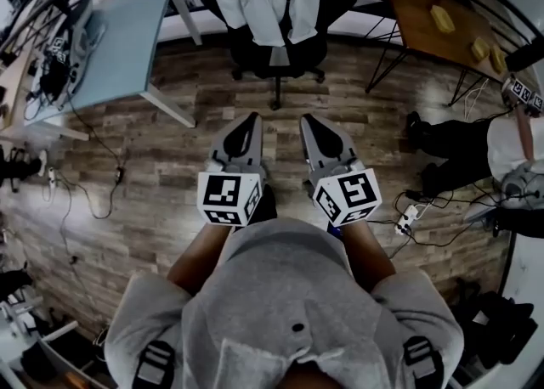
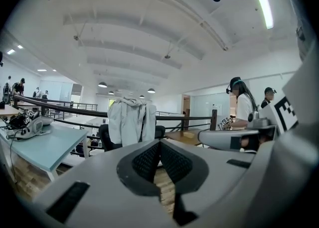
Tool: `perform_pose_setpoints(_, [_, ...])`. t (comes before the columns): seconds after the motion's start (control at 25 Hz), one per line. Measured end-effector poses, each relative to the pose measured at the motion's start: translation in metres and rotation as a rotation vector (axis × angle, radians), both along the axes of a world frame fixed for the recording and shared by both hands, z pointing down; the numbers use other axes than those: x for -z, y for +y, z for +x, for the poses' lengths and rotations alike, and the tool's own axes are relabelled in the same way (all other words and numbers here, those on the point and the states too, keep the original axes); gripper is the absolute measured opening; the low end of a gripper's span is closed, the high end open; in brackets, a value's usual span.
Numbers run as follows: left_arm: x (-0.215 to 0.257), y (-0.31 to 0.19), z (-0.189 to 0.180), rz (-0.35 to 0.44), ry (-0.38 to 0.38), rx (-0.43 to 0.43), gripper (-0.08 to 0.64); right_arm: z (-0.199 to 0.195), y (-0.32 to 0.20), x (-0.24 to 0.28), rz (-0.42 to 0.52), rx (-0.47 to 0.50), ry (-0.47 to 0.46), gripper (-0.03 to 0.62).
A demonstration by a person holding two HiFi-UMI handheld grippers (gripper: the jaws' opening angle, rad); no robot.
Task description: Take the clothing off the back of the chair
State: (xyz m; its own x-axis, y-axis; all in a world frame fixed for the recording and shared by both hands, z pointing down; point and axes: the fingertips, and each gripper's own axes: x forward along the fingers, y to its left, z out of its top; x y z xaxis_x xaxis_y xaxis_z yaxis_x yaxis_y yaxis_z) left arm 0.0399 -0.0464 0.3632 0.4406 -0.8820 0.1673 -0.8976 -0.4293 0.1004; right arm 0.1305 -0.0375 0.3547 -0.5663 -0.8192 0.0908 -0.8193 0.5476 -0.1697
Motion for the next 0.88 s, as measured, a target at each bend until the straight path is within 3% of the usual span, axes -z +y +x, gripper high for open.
perform_pose_setpoints(0.88, [0.0, -0.144, -0.074, -0.016, 0.039, 0.008, 0.011, -0.071, -0.141, 0.001, -0.023, -0.002, 0.022, 0.015])
